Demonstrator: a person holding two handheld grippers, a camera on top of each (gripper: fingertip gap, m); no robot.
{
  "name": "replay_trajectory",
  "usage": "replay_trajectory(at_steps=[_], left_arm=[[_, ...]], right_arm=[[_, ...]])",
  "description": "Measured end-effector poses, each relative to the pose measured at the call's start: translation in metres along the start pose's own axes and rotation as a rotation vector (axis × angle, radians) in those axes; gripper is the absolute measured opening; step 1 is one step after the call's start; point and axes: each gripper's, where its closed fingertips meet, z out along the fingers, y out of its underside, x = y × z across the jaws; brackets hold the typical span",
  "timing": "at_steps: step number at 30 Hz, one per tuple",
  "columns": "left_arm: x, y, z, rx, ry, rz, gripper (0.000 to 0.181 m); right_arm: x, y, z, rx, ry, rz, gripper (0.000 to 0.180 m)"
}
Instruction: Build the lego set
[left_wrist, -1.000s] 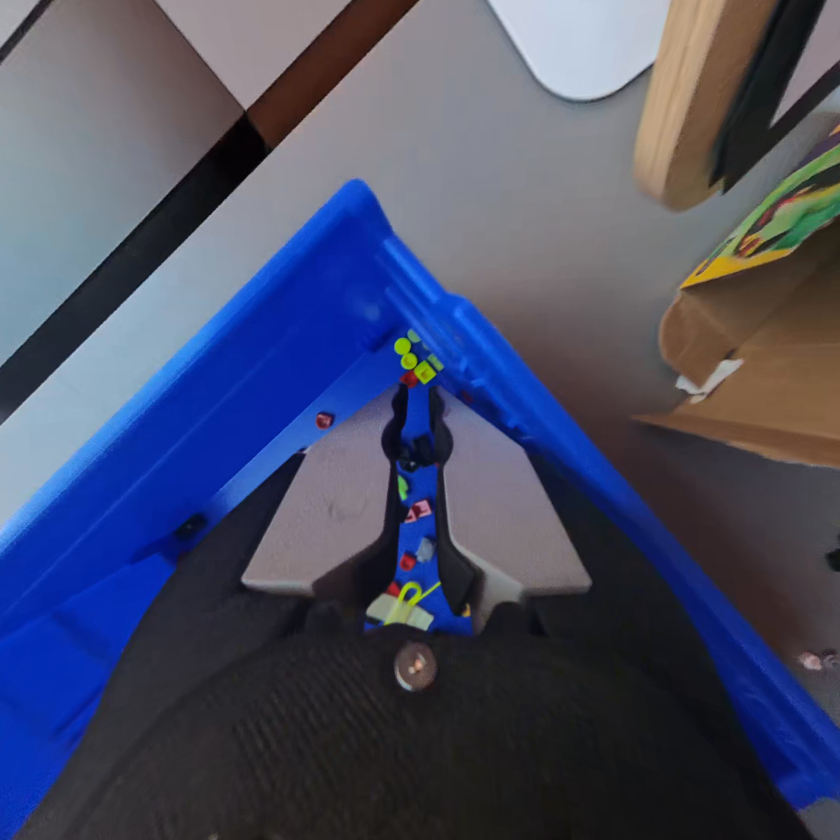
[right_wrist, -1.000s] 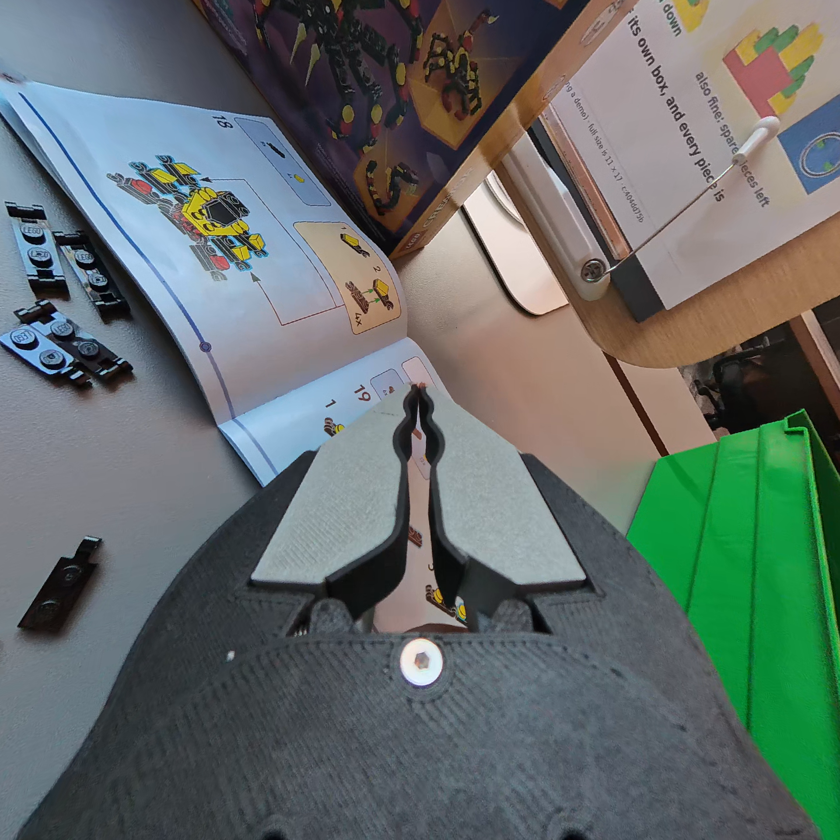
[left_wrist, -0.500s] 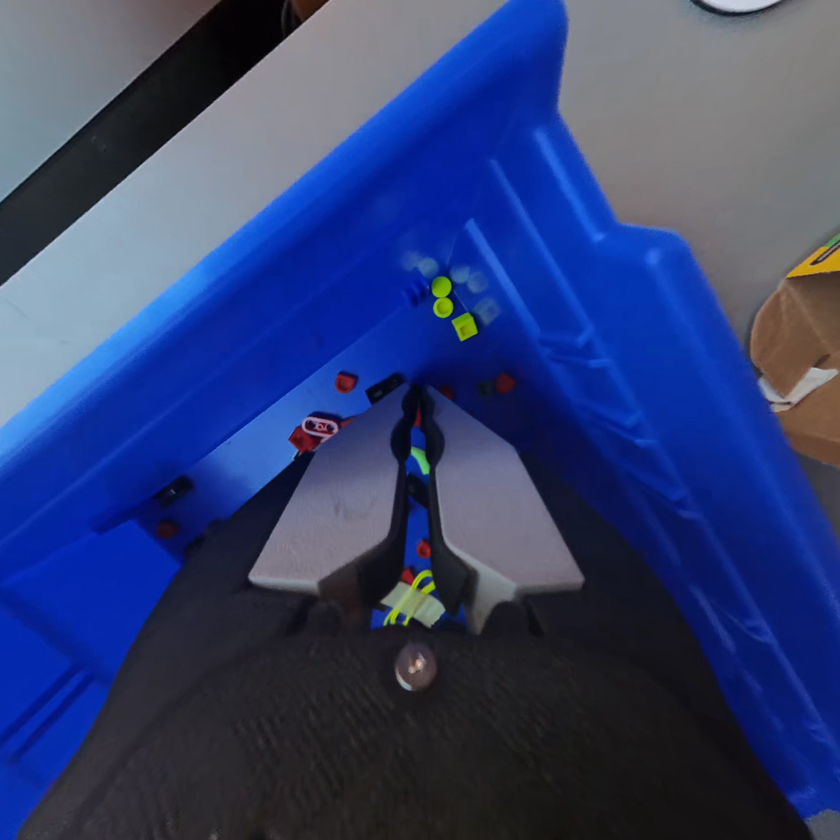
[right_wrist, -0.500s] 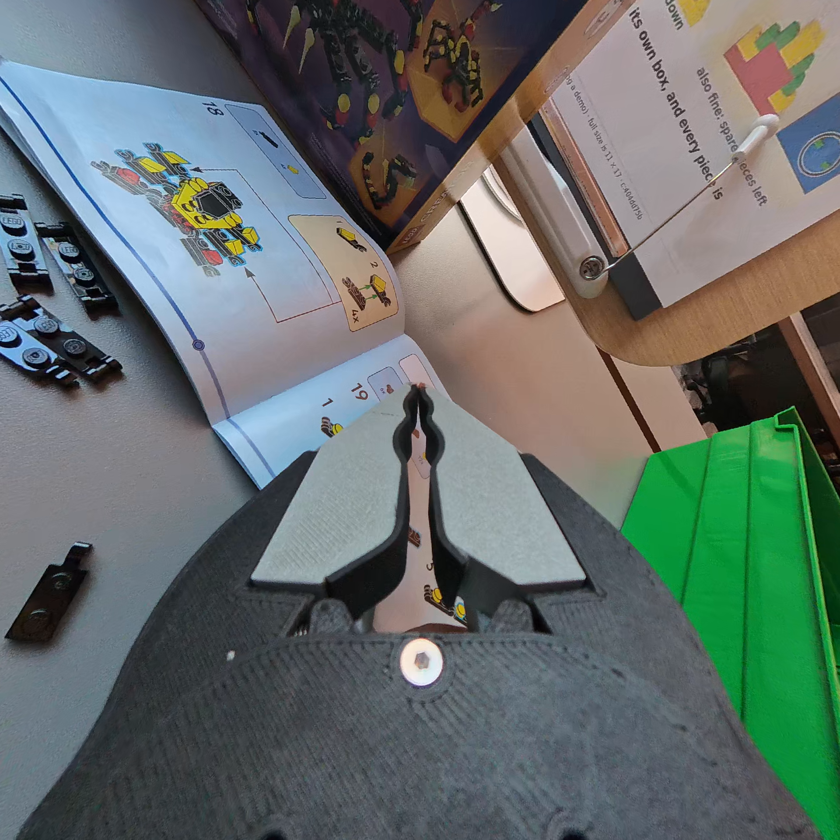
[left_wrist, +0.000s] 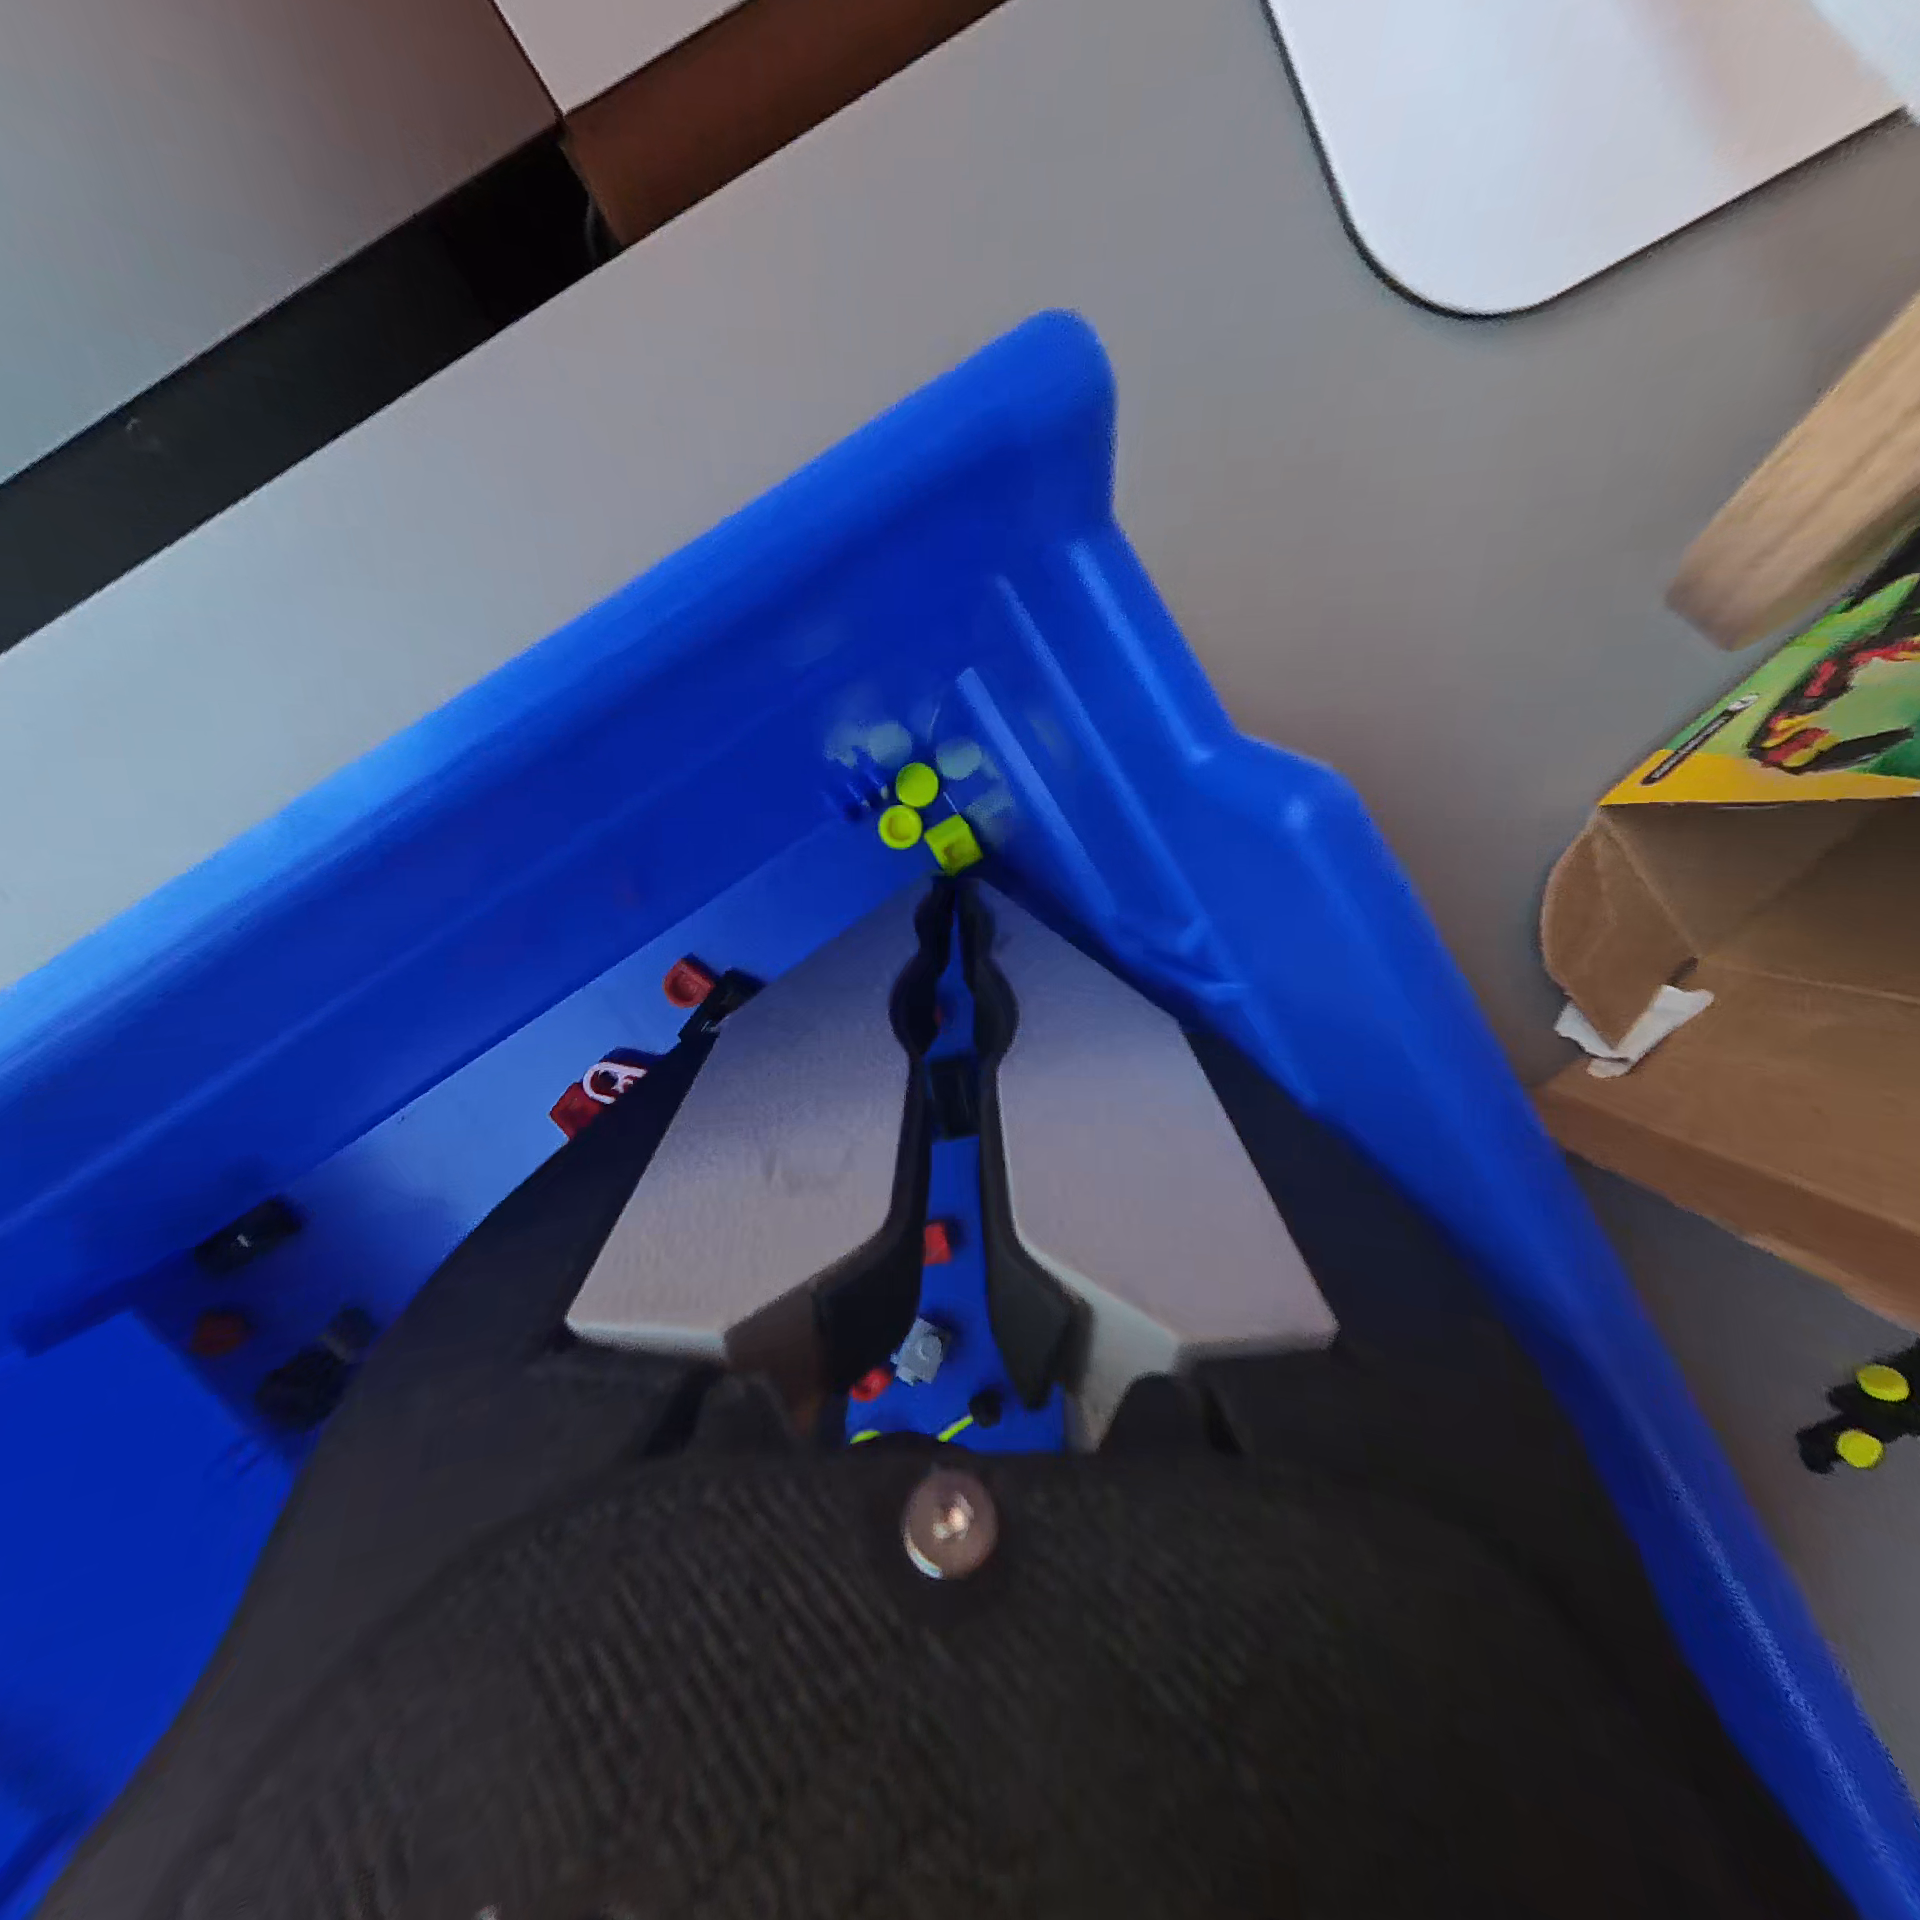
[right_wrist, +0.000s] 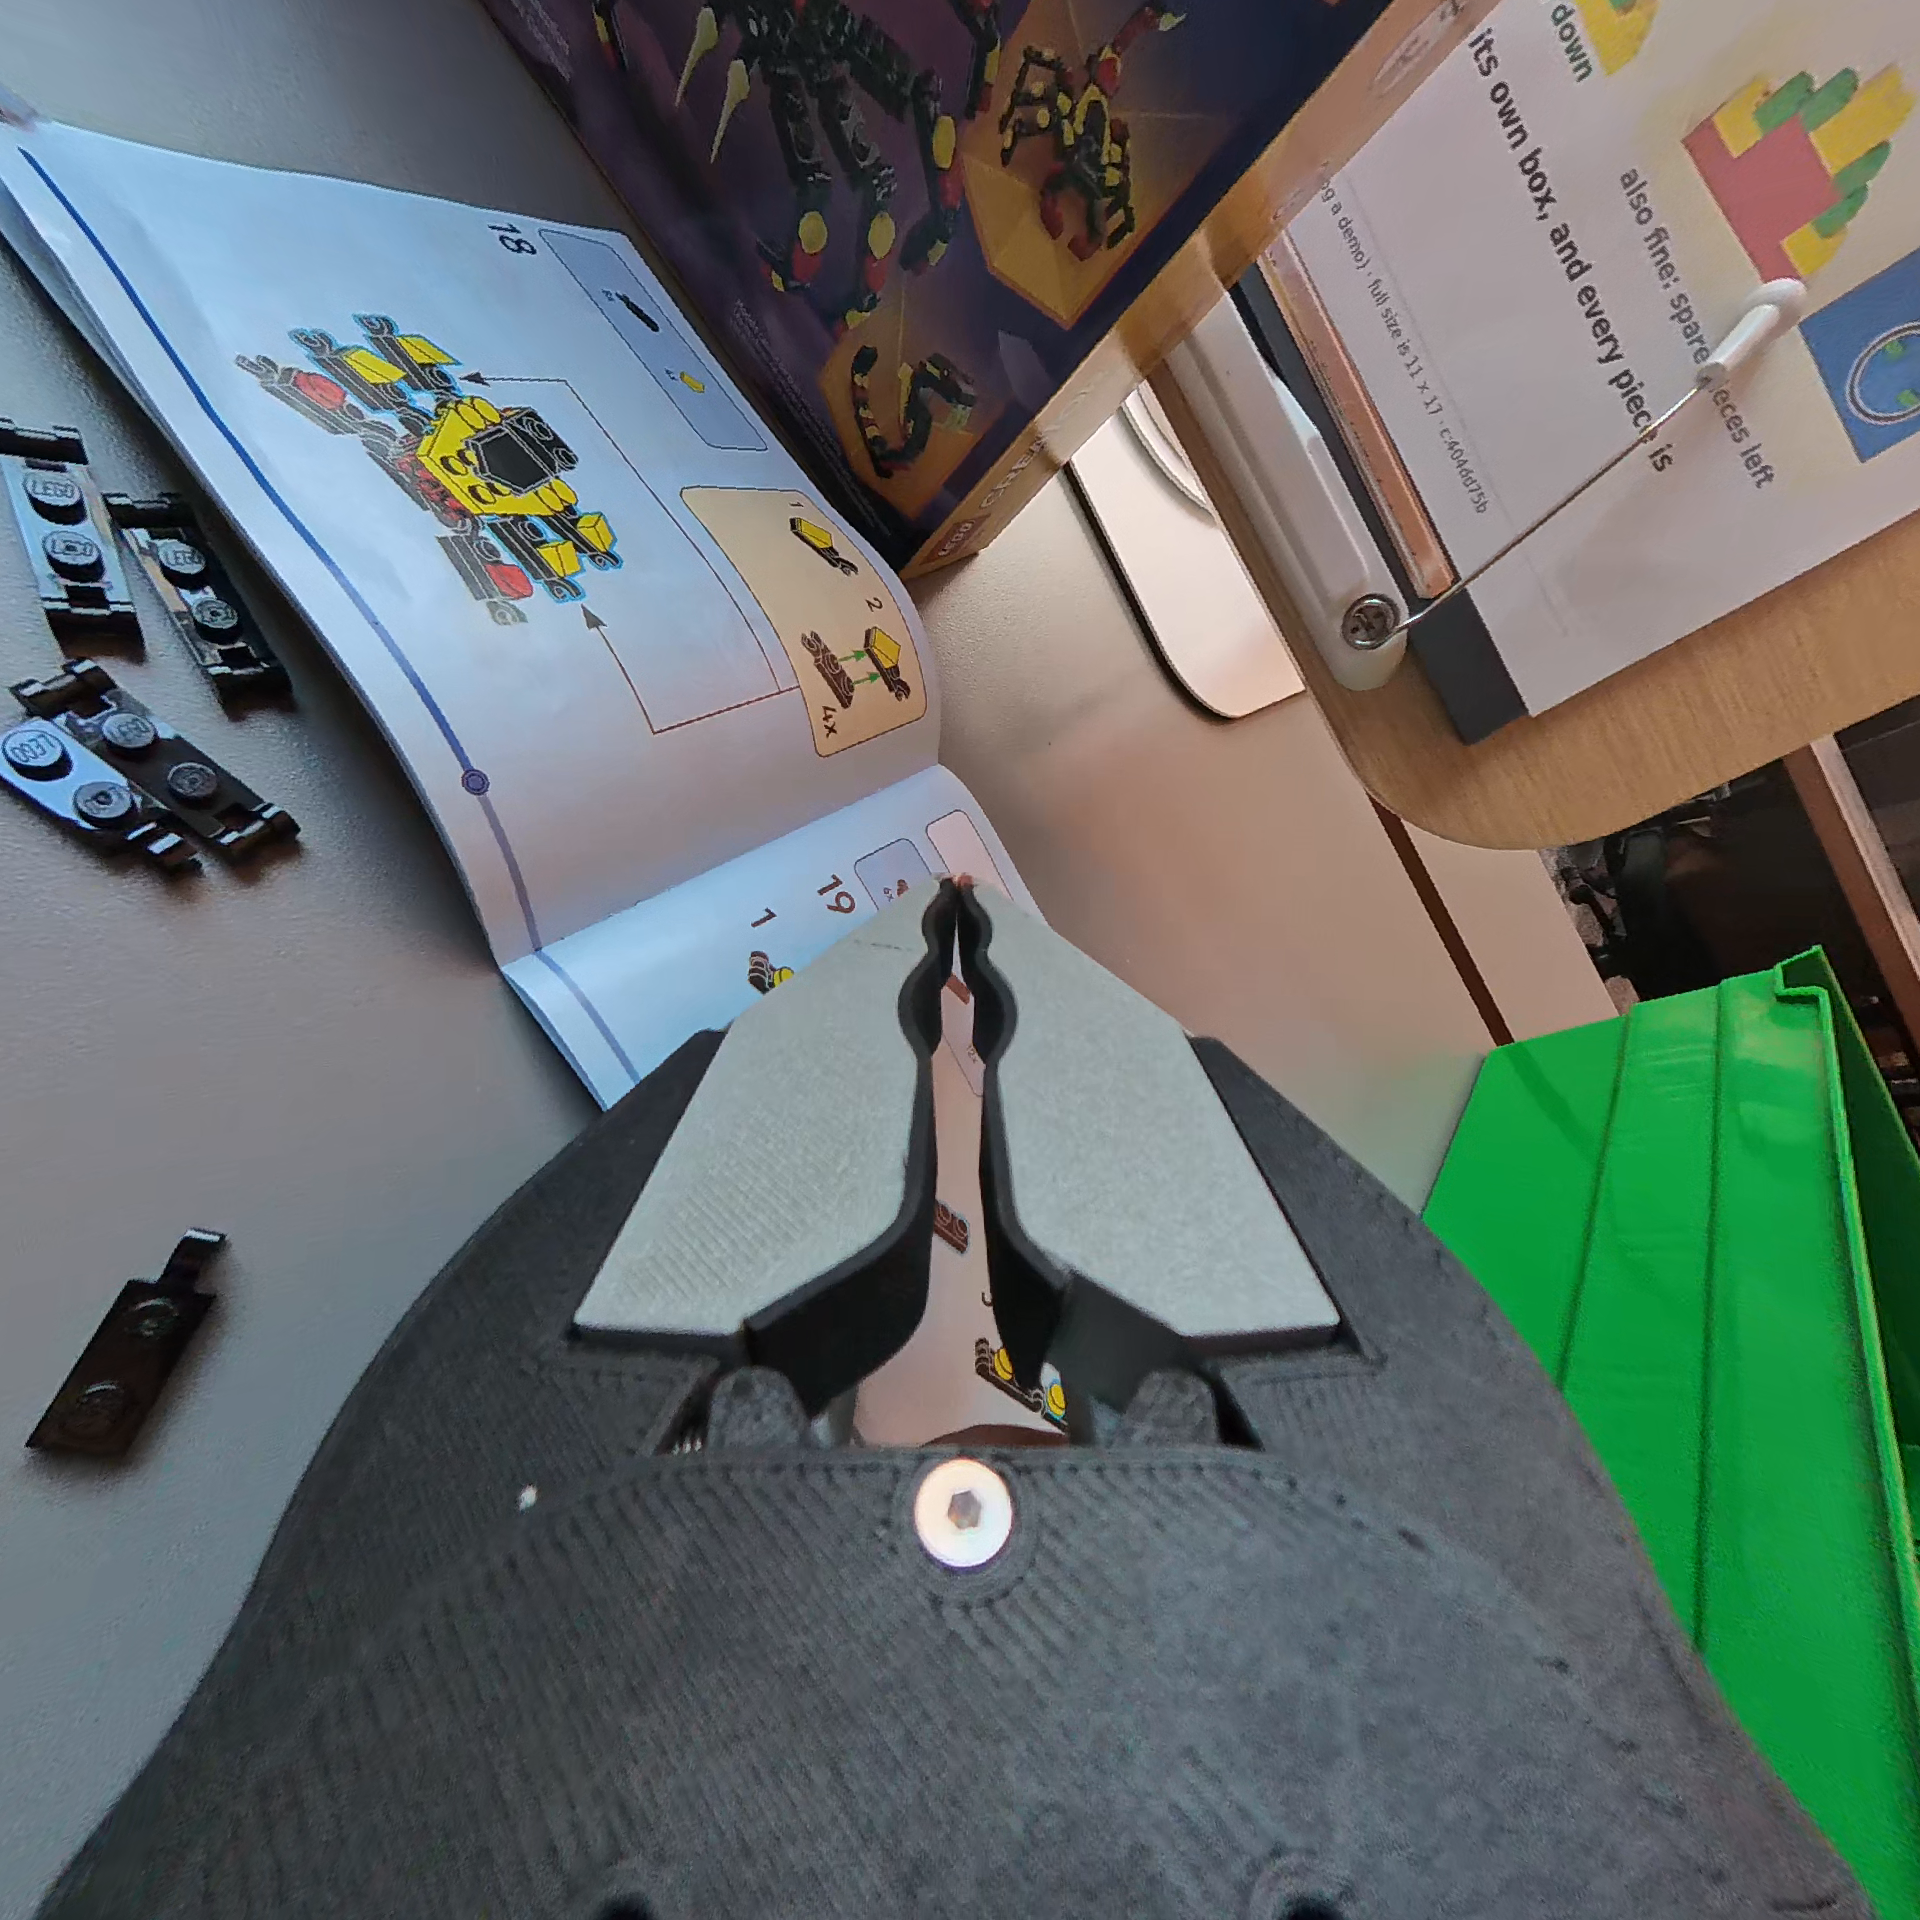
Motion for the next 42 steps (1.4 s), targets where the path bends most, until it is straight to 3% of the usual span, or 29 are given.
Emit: replay_trajectory(at_steps=[9, 14, 21, 42], left_arm=[[-0.023, 0.017, -0.009, -0.093, -0.126, 0.058, 0.0], [0.0, 0.0, -0.005, 0.0, 0.022, -0.012, 0.011], [-0.009, -0.005, 0.001, 0.025, -0.086, -0.034, 0.003], [-0.007, -0.009, 0.002, 0.053, -0.067, -0.058, 0.009]], right_arm=[[-0.001, 0.0, 0.0, -0.005, -0.001, -0.01, 0.0], [-0.002, 0.001, 0.001, -0.011, -0.002, -0.019, 0.0], [-0.003, 0.001, 0.001, -0.013, -0.004, -0.026, 0.0], [-0.007, 0.002, 0.003, -0.032, -0.009, -0.056, 0.0]])
